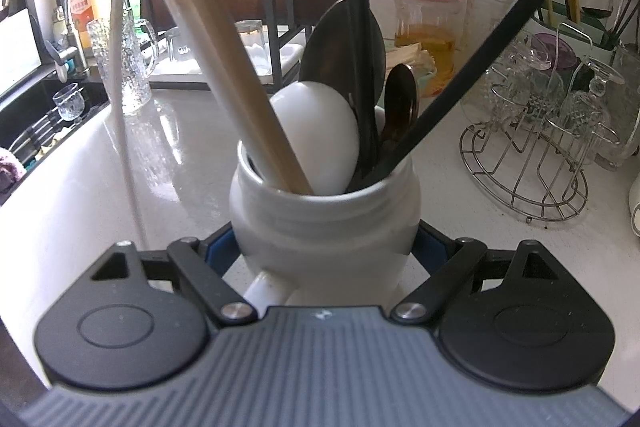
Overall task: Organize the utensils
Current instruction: 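Lift the thin white stick with the left tool and carry it over the mug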
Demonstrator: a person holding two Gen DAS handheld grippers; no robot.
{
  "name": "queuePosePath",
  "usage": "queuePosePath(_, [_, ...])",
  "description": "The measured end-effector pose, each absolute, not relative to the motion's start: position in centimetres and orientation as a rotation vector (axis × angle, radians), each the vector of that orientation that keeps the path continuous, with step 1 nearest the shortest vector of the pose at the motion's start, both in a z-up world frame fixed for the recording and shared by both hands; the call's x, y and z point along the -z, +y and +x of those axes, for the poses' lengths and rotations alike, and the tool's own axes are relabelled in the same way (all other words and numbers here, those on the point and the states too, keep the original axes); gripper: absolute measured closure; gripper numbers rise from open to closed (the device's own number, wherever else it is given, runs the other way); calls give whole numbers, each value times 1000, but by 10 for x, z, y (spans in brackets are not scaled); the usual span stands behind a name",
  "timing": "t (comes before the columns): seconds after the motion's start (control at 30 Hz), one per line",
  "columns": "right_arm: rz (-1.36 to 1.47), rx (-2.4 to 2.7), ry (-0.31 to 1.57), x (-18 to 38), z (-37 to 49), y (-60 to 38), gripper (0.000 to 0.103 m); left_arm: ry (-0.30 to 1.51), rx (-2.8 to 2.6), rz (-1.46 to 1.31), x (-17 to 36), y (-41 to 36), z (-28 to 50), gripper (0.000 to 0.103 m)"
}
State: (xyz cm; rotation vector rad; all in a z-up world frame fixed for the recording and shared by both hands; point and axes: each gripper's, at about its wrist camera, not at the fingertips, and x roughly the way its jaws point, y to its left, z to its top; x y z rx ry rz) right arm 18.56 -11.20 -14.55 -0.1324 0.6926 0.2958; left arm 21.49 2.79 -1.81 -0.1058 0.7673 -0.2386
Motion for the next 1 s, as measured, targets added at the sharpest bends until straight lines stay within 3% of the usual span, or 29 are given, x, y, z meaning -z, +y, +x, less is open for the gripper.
queuePosePath(0.47, [-133,-286,687,146,184,-110,12,742,270,-85,5,21,210,96])
queuePosePath(1.0, [-138,-289,680,146,183,-111,12,590,316,-66,-73,5,193,96])
